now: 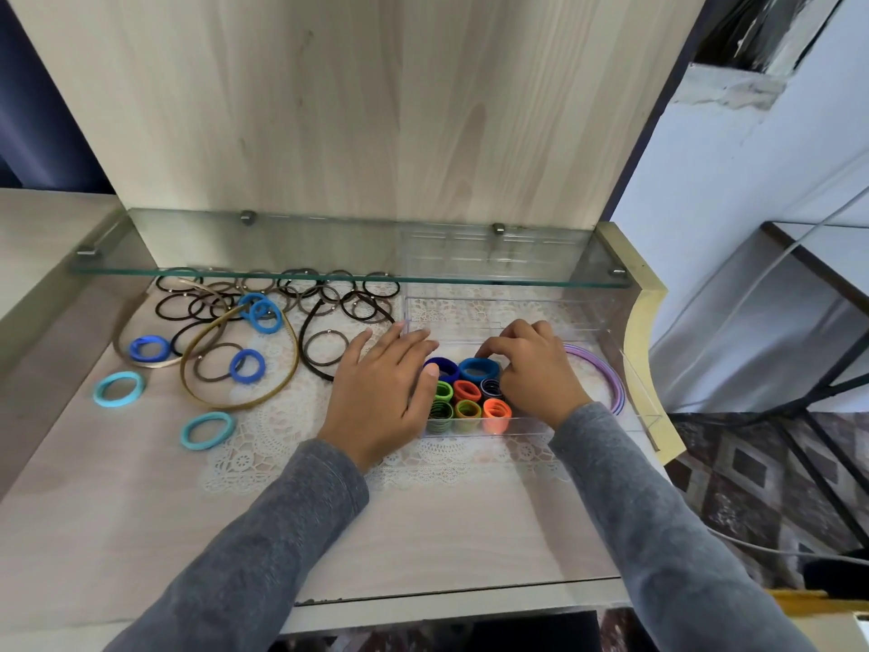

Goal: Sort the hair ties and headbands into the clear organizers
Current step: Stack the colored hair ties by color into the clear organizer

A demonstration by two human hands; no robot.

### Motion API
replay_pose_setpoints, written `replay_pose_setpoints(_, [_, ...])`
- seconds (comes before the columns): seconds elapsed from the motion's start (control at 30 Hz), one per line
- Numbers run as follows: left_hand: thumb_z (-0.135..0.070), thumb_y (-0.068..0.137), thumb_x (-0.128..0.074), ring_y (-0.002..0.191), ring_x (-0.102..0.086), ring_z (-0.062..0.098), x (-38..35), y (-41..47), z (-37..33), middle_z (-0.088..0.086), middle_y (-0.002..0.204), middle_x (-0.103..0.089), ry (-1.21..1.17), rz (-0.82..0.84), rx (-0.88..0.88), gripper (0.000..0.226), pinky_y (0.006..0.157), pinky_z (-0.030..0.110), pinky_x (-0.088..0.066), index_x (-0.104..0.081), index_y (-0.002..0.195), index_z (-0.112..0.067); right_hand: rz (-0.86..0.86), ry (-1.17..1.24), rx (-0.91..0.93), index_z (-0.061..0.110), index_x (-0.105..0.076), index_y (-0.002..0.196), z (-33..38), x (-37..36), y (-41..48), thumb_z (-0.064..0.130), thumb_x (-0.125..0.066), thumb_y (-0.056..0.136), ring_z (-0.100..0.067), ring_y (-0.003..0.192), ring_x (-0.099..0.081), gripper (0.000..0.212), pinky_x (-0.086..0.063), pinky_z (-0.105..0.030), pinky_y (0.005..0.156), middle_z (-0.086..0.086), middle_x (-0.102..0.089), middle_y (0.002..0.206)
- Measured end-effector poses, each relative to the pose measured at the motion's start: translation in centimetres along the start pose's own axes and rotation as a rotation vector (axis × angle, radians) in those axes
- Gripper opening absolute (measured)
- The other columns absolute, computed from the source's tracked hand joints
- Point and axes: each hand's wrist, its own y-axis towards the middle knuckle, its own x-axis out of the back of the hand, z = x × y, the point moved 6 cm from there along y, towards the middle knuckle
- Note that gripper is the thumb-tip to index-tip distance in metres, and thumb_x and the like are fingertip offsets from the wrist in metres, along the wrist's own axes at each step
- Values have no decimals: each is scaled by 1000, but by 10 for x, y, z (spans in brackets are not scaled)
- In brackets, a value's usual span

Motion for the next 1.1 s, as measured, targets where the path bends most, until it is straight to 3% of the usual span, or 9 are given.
replay_pose_setpoints(0.23, [-46,100,-13,147,-32,14,-8,-6,10,-11,153,-43,-2,85,-3,62,121,42,-16,-50,145,-27,-19,54,-23,29,-65,115,-4,2,-1,-1,-47,82,-21,110,-36,48,-32,-34,92,1,-53,118])
replay_pose_setpoints(0.43, [-40,102,-22,149,-27,12,-1,-11,-2,-11,152,-44,-70,57,-151,52,121,47,-16,-53,141,-27,-262,269,-48,17,-75,85,-22,13,-18,-10,-45,74,-17,94,-38,42,-30,-28,77,4,-55,95])
replay_pose_setpoints(0.6, [-35,101,-32,145,-36,11,4,-19,-19,-13,143,-55,-109,3,-327,45,119,44,-20,-62,132,-26,-397,429,189,16,-77,76,-14,22,-33,0,-38,64,-21,89,-52,44,-38,-18,82,7,-63,84])
replay_pose_setpoints(0.7, [-36,101,-33,144,-37,10,4,-21,-18,-14,140,-58,-133,-9,-330,44,118,46,-23,-65,129,-27,-398,427,286,16,-78,81,-8,25,-36,8,-38,70,-18,86,-60,43,-49,-34,80,7,-70,84])
replay_pose_setpoints(0.8, [-37,101,-33,144,-36,9,4,-20,-18,-14,140,-58,-153,7,-327,43,118,45,-21,-64,129,-27,-401,378,324,20,-79,80,-10,21,-36,13,-38,70,-16,83,-60,42,-50,-44,75,8,-71,83])
replay_pose_setpoints(1.1, [-40,100,-35,144,-35,8,2,-21,-18,-17,139,-58,-180,37,-338,42,117,43,-19,-63,130,-30,-404,356,345,25,-79,77,-13,13,-33,10,-45,70,-16,80,-58,38,-48,-48,68,14,-70,80])
